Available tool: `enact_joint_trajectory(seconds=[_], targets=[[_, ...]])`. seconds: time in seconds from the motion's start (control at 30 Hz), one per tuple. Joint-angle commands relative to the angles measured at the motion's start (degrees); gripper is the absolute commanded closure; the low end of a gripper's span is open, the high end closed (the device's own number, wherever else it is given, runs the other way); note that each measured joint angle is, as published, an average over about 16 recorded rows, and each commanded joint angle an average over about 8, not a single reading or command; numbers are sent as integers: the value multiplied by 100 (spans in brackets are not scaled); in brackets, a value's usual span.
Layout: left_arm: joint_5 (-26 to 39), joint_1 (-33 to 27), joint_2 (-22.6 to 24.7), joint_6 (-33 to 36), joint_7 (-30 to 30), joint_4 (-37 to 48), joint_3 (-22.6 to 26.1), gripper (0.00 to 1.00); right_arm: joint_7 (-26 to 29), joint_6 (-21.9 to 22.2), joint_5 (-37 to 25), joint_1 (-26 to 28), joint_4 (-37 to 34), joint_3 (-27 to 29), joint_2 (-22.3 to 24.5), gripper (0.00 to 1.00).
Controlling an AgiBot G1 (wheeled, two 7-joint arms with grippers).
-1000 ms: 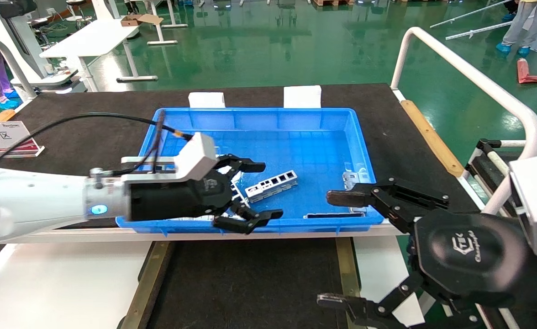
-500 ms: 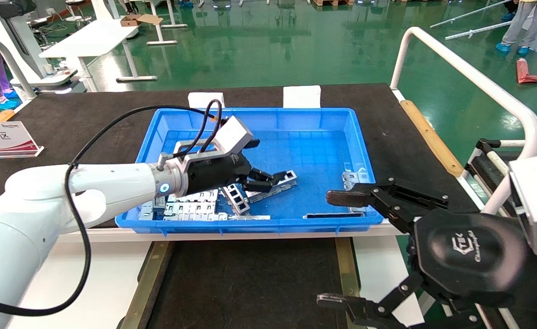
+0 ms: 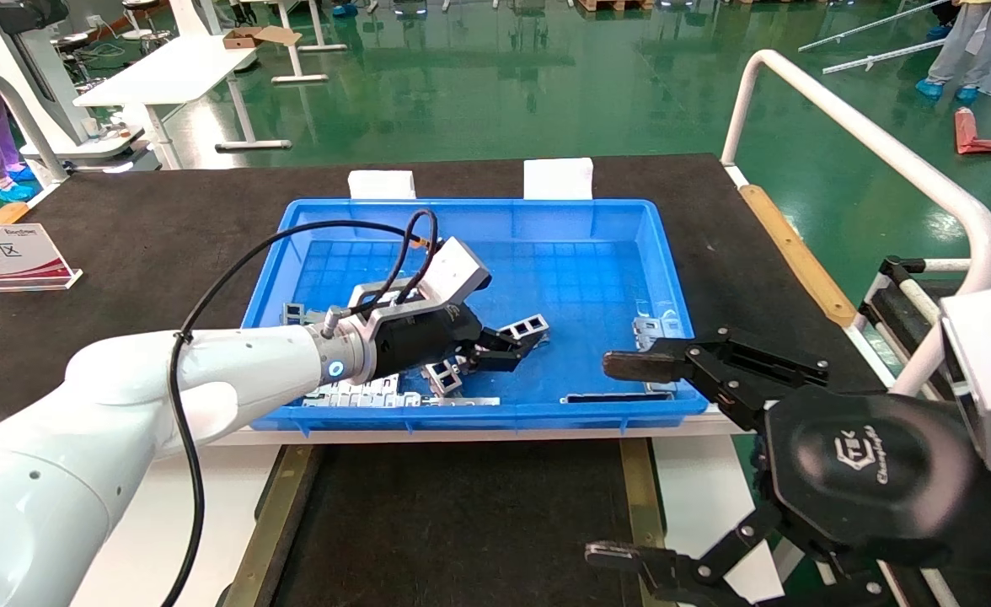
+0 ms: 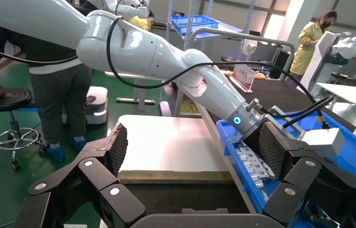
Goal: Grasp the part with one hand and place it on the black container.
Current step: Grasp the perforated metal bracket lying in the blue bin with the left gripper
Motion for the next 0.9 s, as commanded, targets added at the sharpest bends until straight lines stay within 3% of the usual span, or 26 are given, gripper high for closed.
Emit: enact_joint_trajectory(seconds=[0.03,0.1,0.3,0.33,0.37,0.9], targets=[[-37,50,-1,-138,-100,-78,128,0,0,0,0,0,0,0,0,1],[-93,85,-2,-267,-194,-123,247,14,0,0,1,0,0,-1,0,19],[-280,149,-10,-551,-430,-227,575,88,-1,1,1,0,0,-2,1,93],[-312,155,-11,-588,-461,-239,626,97,-1,1,1,1,0,-2,1,99],[-341,159,-13,-621,-486,-249,675,100,-1,1,2,1,0,-2,1,100],[-826,166,-29,-922,-686,-292,1308,100,-3,2,4,1,0,-5,2,100]])
